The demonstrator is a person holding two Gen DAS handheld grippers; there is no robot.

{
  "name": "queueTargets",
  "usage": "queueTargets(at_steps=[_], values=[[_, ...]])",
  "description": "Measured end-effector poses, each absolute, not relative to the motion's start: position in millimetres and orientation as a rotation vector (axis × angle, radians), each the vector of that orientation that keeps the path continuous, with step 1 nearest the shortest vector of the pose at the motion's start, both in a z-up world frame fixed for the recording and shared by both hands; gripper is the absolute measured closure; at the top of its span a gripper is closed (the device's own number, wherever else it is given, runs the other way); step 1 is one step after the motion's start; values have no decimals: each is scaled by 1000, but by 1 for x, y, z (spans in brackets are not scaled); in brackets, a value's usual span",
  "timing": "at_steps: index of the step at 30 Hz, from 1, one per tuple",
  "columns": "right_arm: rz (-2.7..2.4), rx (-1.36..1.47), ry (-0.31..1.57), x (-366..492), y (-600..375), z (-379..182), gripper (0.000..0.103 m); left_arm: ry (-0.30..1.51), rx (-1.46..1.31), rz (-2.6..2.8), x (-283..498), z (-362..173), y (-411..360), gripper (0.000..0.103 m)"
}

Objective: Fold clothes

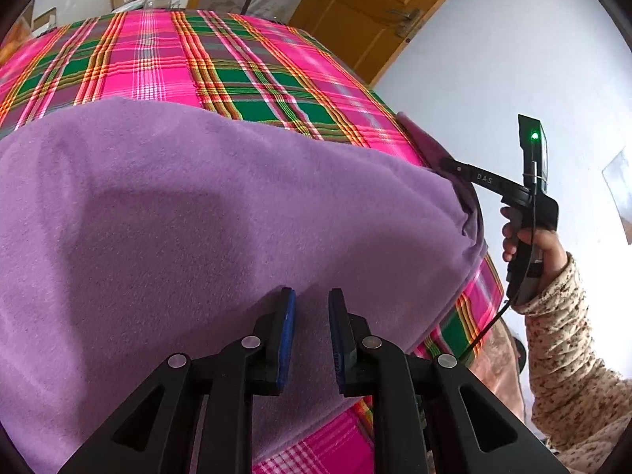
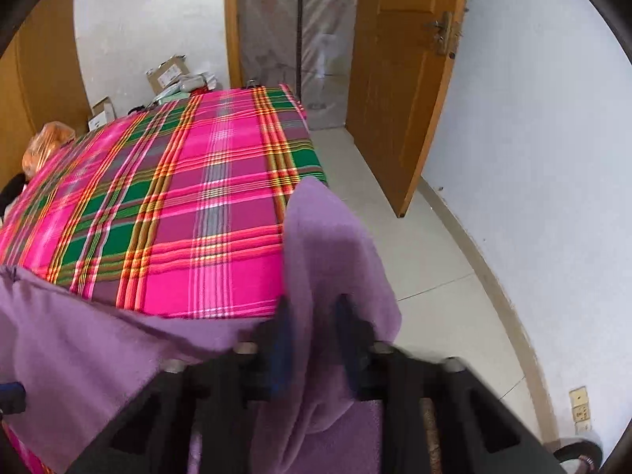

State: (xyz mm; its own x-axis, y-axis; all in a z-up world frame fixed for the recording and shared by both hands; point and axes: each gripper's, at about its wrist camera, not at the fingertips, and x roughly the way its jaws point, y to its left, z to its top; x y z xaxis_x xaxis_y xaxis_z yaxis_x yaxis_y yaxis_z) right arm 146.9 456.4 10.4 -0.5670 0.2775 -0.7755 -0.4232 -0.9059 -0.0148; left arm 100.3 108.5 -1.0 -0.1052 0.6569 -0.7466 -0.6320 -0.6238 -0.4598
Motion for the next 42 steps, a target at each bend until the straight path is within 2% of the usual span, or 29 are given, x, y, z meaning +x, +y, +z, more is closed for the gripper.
queueTargets(at_steps=[4,12,25,37,42], values=[[2487,-1060,330,168,466,17,99,-37,-1273,1855,100,-1,108,86],[2460,-789,622,243,491,25,99,-50,-1278,1864,101,-3,109,86],[2360,-680,1061,302,521,-30,99,-81,-1286,1869,102,-5,109,86],[2565,-500,886,272,522,54,99,-129,-1313,1870,100,-1,109,86],[2549,-509,879,273,521,49,99,-146,-1303,1871,99,0,108,85]])
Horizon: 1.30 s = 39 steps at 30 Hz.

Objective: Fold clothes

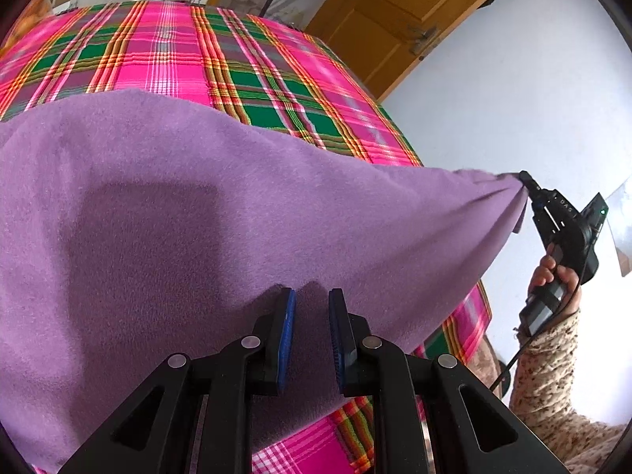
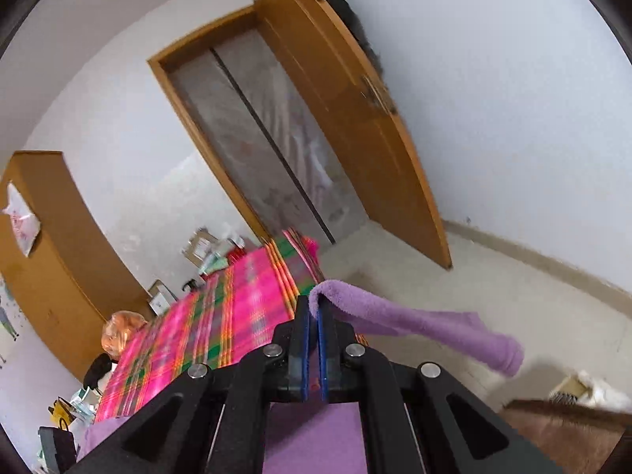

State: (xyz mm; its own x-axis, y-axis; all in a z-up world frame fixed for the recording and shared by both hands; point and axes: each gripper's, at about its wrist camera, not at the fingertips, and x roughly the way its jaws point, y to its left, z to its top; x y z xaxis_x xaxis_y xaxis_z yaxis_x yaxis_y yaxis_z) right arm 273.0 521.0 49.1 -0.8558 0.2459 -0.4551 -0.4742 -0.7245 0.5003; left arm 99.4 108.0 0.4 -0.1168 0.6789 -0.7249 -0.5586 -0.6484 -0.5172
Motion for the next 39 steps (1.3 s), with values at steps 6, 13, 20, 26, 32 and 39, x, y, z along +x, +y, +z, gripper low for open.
queueTargets(at_steps=[6,13,20,26,32,39], values=[[2444,-585,974,287,527,13,99,-143,-1324,1860,99,-5,108,86],[2345,-621,1084,321,529,-29,100,-151,-1326,1858,100,-5,106,86],[2295,-609,1110,332,532,-39,100,-160,-1328,1856,101,-5,104,86],[2246,-582,981,341,525,-25,99,-183,-1330,1847,101,-6,101,86],[2368,-605,829,334,490,-1,95,-202,-1328,1840,102,-6,98,86],[2464,-830,630,293,452,-11,67,-222,-1325,1822,105,-8,92,86]])
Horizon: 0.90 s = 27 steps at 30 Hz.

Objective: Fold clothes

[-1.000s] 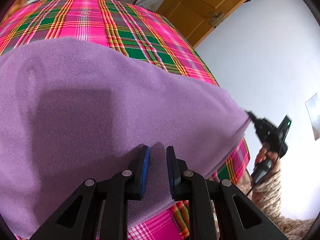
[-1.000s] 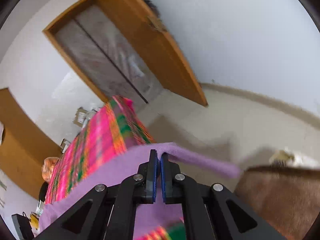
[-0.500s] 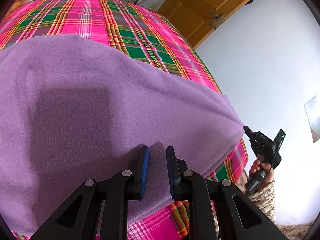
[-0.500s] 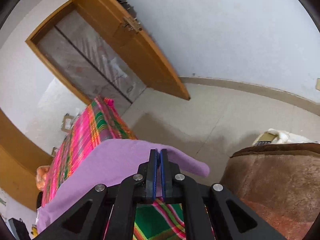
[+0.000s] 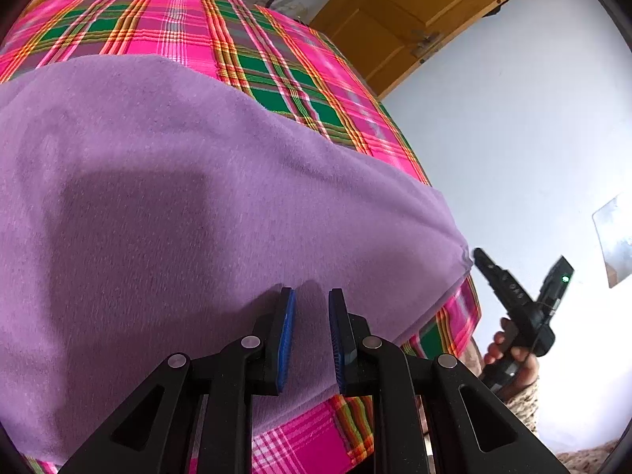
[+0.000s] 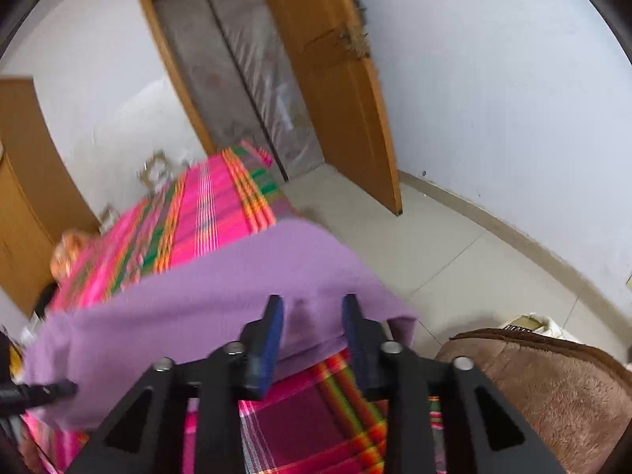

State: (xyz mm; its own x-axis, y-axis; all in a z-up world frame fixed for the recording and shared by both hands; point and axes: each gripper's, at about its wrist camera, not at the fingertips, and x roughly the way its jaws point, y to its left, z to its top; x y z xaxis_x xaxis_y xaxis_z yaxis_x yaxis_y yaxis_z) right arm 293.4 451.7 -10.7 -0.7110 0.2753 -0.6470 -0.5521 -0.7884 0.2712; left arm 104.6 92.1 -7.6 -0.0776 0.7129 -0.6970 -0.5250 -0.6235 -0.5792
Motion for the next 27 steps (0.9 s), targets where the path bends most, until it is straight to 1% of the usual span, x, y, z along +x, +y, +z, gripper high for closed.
queueTargets(at_steps=[3,4,5,7,13,19,22,27], values=[[2460,-872,510,287,440,-15,67,-236,-1324,1813,105,-8,88,86],[2455,-885,472,286,436,-15,72,-239,-1323,1809,105,-8,87,86],[2440,-895,430,285,433,-15,87,-242,-1323,1806,105,-9,86,86],[2392,-905,352,284,427,-15,98,-249,-1321,1801,105,-9,86,85],[2403,-914,311,289,420,-8,101,-257,-1319,1780,103,-10,84,85],[2400,-917,362,301,420,-1,102,-262,-1326,1762,101,-11,76,85],[2373,-973,378,294,423,-9,101,-264,-1329,1753,99,-11,71,85],[2359,-980,351,288,422,-2,100,-269,-1334,1738,97,-11,65,85]])
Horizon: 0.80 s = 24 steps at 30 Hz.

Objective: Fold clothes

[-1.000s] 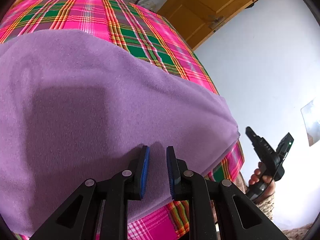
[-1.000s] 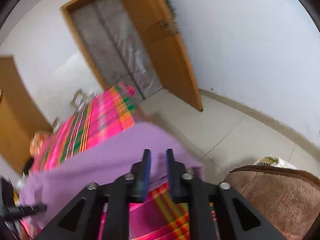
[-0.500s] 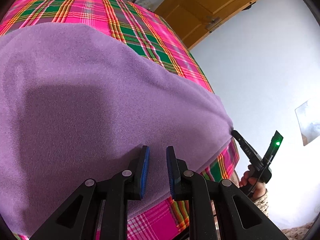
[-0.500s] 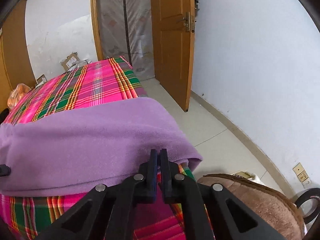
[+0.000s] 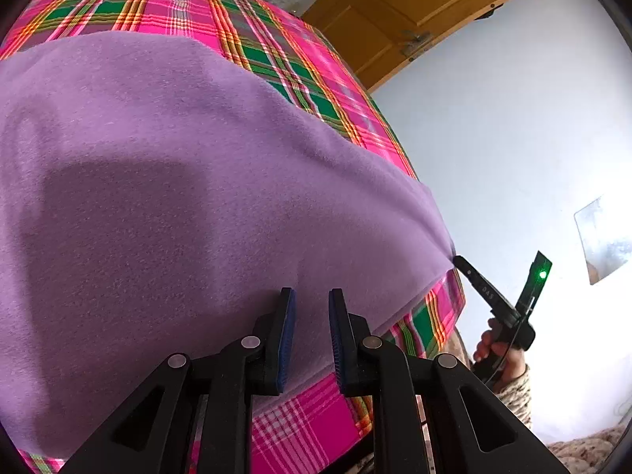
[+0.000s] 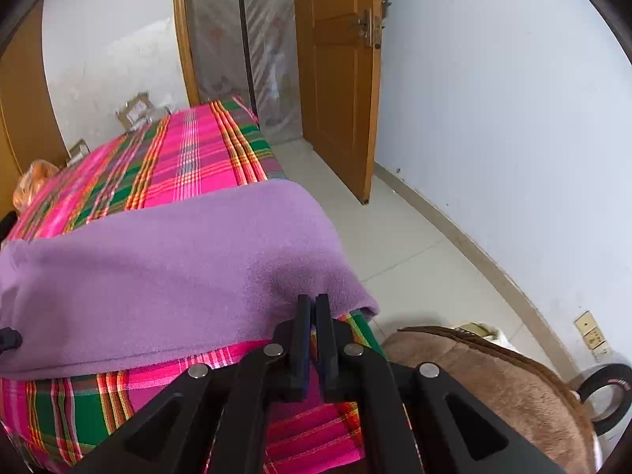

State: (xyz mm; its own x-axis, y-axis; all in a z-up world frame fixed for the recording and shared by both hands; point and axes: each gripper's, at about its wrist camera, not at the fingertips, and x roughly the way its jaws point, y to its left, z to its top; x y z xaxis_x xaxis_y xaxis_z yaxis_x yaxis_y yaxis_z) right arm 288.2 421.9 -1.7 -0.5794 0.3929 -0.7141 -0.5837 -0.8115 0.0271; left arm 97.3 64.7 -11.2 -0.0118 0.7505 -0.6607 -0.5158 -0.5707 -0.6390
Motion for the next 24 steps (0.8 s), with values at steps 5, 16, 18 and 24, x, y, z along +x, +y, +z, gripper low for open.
queueTargets(at_steps=[5,16,18,24], values=[[2431,-965,347,272,421,15,99,-257,-1339,1731,95,-10,63,85],[2642,-1204,312,174,391,4,93,-236,-1351,1719,88,-9,61,85],[2642,-1255,300,158,386,-4,93,-244,-1354,1712,88,-10,63,85],[2602,-1277,209,130,380,-8,93,-315,-1362,1672,86,-17,53,85]])
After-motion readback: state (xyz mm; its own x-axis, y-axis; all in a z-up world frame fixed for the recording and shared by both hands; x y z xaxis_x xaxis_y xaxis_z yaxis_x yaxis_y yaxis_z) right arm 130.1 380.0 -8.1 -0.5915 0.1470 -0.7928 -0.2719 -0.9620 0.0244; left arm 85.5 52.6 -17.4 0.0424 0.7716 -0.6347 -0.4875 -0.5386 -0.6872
